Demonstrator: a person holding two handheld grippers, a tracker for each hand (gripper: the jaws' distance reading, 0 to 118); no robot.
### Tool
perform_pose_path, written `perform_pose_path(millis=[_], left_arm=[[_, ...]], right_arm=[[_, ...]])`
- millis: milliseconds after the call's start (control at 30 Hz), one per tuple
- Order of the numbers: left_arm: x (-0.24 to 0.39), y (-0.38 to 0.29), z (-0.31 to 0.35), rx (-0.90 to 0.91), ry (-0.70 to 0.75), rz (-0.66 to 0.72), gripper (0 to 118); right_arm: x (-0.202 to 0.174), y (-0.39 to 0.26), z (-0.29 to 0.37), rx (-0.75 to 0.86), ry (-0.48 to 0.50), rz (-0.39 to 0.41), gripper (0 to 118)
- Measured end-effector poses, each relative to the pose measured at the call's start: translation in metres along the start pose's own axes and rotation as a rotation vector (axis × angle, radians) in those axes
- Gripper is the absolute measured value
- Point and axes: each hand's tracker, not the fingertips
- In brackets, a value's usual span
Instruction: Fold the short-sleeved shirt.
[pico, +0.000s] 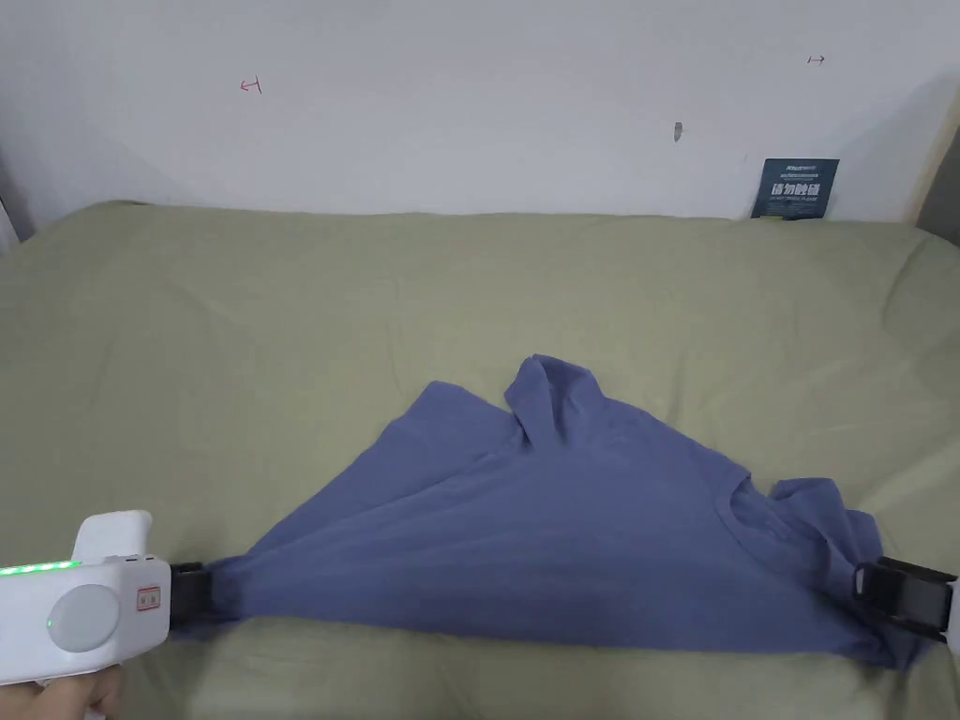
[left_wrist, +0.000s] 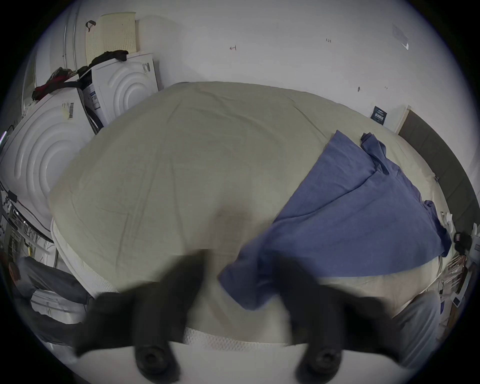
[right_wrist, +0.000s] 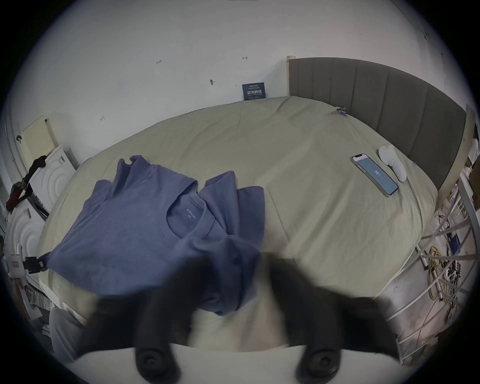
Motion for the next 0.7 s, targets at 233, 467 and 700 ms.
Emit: perform_pose_path(millis=[233,467,700], left_arm=[[0.019,-0.003,0.062,0.143,-0.009,0.061,118],[0.069,-0.018,0.161,0.427,-0.090,-0.084,64],[0.082,-0.055,0.173,0.436,-0.128,-0.074,0]], right_arm=[[-0.037,0.001,0.037,0.134,0.004,0.113,113],[-0.102,-0.010,0.100,0.306,0.128,0.181,67],[-0.168,-0.055,0.148,0.423,0.188,0.190,5]])
